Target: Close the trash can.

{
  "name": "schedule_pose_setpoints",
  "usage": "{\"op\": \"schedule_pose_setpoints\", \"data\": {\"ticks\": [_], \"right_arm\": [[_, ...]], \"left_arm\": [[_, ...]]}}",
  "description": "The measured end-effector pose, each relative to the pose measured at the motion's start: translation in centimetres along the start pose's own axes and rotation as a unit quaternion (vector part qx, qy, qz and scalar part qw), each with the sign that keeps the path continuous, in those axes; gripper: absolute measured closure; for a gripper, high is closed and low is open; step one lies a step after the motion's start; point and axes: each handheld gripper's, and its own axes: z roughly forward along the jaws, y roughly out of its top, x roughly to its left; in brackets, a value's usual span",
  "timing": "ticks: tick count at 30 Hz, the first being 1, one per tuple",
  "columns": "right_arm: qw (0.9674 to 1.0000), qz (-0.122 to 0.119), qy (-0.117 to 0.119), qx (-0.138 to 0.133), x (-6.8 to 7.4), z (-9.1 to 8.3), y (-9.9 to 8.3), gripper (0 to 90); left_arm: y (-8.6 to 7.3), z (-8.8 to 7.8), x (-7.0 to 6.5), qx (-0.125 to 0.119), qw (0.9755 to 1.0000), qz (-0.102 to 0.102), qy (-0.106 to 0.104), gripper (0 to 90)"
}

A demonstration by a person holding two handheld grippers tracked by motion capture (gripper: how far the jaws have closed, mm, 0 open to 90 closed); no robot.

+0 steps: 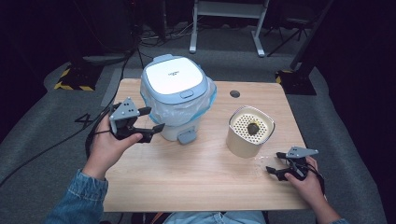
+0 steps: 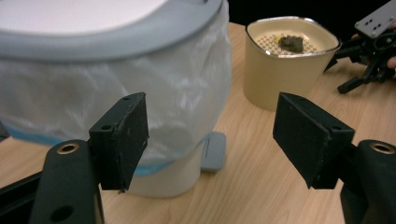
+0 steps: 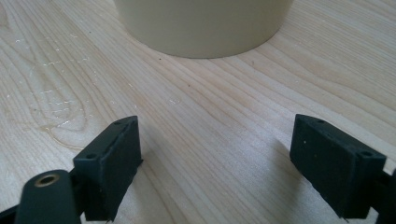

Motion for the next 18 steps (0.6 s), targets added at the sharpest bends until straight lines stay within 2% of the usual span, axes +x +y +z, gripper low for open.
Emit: {"op": "schedule_pose_setpoints", "data": {"ticks": [2,3,4,5,11,14,16,18], "right_arm": [[1.0000,0.000,0.000,0.000,0.0,0.0,0.0,16.6],[1.0000,0.000,0.000,0.000,0.0,0.0,0.0,16.6],[1.0000,0.000,0.000,0.000,0.0,0.0,0.0,16.6],[1.0000,0.000,0.000,0.000,0.0,0.0,0.0,16.6],[1.0000,0.000,0.000,0.000,0.0,0.0,0.0,16.6],[1.0000,0.000,0.000,0.000,0.0,0.0,0.0,16.6],[1.0000,0.000,0.000,0.000,0.0,0.0,0.0,16.6],[1.0000,0.000,0.000,0.000,0.0,0.0,0.0,16.6]], "left_arm": [[-1.5,-0.3,-0.1,0.003,1.0000,-0.007,-0.001,26.6],[-1.5,-0.3,-0.1,0.003,1.0000,-0.007,-0.001,26.6],[-2.4,-0.5,-0.2,0.008,0.9999,-0.006,0.006,26.5],[-2.4,-0.5,-0.2,0.008,0.9999,-0.006,0.006,26.3],[-5.3,-0.5,-0.3,0.022,0.9995,-0.017,0.017,25.4],[-6.7,-0.7,-0.2,0.037,0.9988,-0.011,0.031,24.4],[-8.3,-0.7,0.1,0.043,0.9980,-0.018,0.042,24.3],[-8.9,-0.7,0.2,0.044,0.9979,-0.021,0.042,24.3]]}}
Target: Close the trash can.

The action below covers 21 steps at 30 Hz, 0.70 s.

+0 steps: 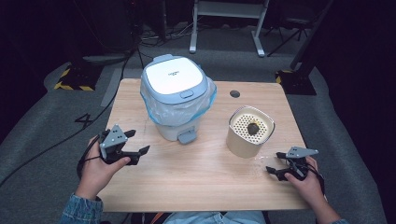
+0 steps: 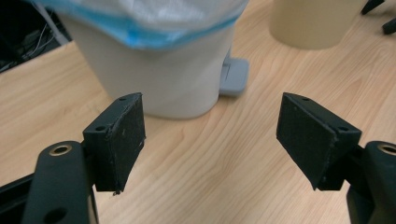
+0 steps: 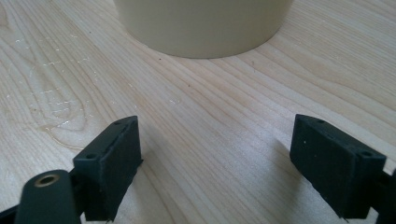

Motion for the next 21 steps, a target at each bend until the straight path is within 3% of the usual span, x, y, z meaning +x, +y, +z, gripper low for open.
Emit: {"op": "schedule_pose_setpoints", "data": {"ticks": [6,12,21], "right_arm": [[1.0000,0.000,0.000,0.000,0.0,0.0,0.0,16.6],[1.0000,0.000,0.000,0.000,0.0,0.0,0.0,16.6],[1.0000,0.000,0.000,0.000,0.0,0.0,0.0,16.6]], "left_arm": [[-2.6,0.5,0.4,0.005,0.9995,-0.029,-0.012,24.5],[-5.3,2.0,0.8,0.045,0.9979,-0.043,-0.018,24.5],[-7.3,3.5,1.2,0.093,0.9944,-0.041,-0.027,24.4]]}}
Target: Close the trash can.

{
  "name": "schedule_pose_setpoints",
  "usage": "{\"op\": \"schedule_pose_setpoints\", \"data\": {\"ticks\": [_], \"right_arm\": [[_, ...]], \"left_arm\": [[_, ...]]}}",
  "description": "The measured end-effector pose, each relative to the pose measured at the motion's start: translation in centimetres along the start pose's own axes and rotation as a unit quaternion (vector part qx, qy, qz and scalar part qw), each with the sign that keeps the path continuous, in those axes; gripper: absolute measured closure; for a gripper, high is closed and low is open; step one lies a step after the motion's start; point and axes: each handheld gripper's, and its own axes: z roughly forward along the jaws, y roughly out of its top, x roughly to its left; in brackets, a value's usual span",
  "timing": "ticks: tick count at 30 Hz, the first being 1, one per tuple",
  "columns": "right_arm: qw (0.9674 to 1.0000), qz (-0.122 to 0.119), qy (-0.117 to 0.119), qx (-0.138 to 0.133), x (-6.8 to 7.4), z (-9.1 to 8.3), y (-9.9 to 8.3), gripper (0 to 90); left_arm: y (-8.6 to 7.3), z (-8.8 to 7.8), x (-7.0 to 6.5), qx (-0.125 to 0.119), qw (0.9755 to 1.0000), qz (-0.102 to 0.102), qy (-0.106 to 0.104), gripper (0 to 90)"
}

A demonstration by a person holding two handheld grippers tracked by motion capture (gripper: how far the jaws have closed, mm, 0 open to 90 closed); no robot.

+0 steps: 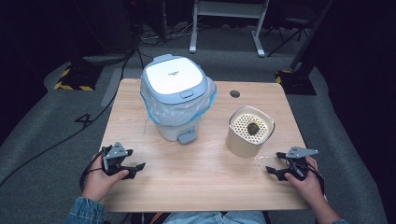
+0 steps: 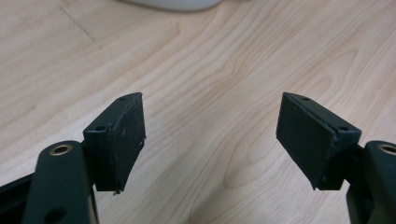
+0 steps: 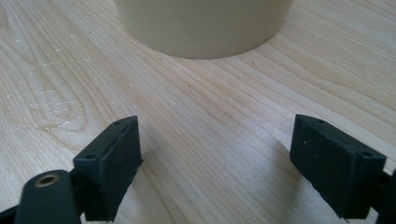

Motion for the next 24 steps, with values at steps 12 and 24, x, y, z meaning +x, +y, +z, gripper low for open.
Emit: {"op": "schedule_pose_setpoints", "data": {"ticks": [12,24], "right_arm": [[1.0000,0.000,0.000,0.000,0.0,0.0,0.0,16.6],[1.0000,0.000,0.000,0.000,0.0,0.0,0.0,16.6]], "left_arm": [[-1.2,1.7,0.3,0.037,0.9992,0.014,0.008,19.4],[-0.9,2.3,1.0,0.032,0.9994,0.010,0.014,12.7]]}}
